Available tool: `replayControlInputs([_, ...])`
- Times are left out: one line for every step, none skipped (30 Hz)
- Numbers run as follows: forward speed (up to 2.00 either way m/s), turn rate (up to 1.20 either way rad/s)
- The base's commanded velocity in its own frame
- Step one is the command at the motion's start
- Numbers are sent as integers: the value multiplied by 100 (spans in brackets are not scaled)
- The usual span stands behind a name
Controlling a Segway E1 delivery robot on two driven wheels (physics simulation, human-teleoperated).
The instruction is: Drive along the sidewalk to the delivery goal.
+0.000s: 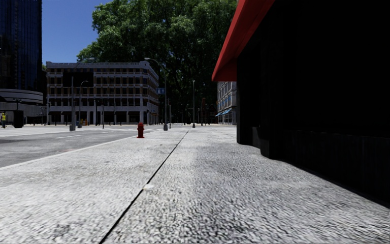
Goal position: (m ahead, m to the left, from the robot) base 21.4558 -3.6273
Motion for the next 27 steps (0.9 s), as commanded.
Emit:
replayControlInputs([200, 0])
replayControlInputs([200, 0])
replayControlInputs([200, 0])
replayControlInputs([200, 0])
replayControlInputs([200, 0])
replayControlInputs([200, 0])
replayControlInputs([200, 0])
replayControlInputs([200, 0])
replayControlInputs([200, 0])
replayControlInputs([200, 0])
replayControlInputs([200, 0])
replayControlInputs([200, 0])
replayControlInputs([200, 0])
replayControlInputs([200, 0])
replayControlInputs([200, 0])
replayControlInputs([200, 0])
replayControlInputs([200, 0])
replayControlInputs([200, 0])
replayControlInputs([200, 0])
replayControlInputs([200, 0])
replayControlInputs([200, 0])
replayControlInputs([200, 0])
replayControlInputs([200, 0])
replayControlInputs([200, 0])
replayControlInputs([200, 0])
replayControlInputs([200, 0])
replayControlInputs([200, 0])
